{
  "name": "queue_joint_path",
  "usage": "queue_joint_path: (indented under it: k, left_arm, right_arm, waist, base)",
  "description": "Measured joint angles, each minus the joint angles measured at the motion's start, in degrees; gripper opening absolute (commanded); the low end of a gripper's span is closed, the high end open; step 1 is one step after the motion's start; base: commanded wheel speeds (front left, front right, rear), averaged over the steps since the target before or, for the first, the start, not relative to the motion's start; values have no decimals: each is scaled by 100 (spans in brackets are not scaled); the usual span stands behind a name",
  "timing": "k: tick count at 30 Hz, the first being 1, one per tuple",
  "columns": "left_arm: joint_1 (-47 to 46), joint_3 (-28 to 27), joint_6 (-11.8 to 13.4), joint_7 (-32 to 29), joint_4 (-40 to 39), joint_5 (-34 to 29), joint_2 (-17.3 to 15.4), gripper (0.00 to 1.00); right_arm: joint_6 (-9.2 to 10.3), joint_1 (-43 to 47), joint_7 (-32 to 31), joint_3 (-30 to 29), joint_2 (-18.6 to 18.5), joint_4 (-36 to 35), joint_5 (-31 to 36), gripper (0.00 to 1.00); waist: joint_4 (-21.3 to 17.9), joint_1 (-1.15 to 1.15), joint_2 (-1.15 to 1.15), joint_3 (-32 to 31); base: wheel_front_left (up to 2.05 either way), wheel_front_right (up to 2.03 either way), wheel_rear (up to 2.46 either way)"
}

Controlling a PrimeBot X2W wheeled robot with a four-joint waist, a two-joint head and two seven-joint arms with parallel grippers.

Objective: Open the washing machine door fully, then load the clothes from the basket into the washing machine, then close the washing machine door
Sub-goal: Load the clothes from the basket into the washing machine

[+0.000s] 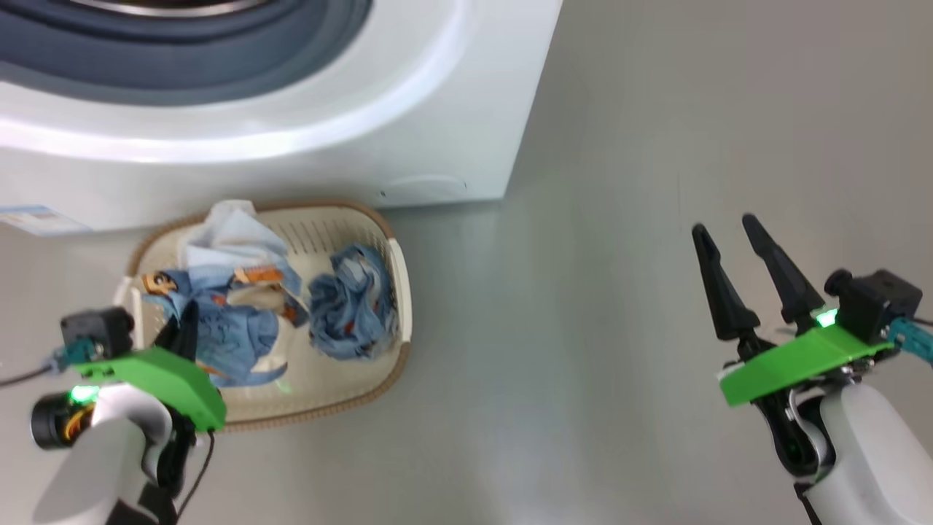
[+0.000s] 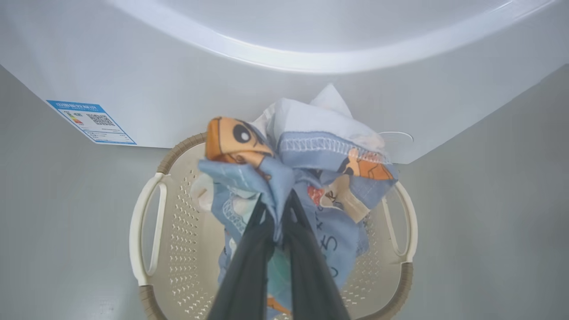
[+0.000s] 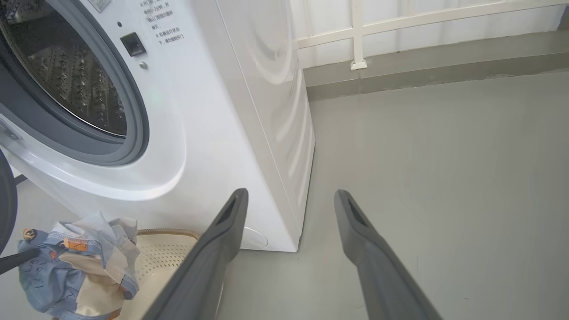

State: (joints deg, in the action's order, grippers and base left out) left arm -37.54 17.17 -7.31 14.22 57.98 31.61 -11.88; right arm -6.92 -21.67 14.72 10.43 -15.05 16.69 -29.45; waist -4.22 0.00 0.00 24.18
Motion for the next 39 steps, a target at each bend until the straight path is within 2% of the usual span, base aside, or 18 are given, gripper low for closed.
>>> queue_joint_path:
  k: [8,20,31,39]
  left_arm:
    - [780,-620,49,0,-1053,-387,41,0]
    - [2226,-1562,93,0,-2842,-1073,300,0]
    - [3260,-2014,79,4,-4186,-1504,622,0]
    - [3785,-2163,47,25,-4821,-1621,773,0]
  right_arm:
    - [0,388,0,-162,-74,41,-15,100]
    - [0,912,0,-328,-79,29,-90,100]
    - [0,1393,0,-541,-74,-57,-91,100]
    - [0,1471,0,-597,-67,-103,-91,100]
  waist:
    - [98,0,0,-615]
    - [142,0,0,-1340]
    - [155,0,0,-1708]
    - [153,0,0,-1711]
  base:
    - [0,0,0]
    - [0,0,0]
    - [0,0,0]
    - [0,0,0]
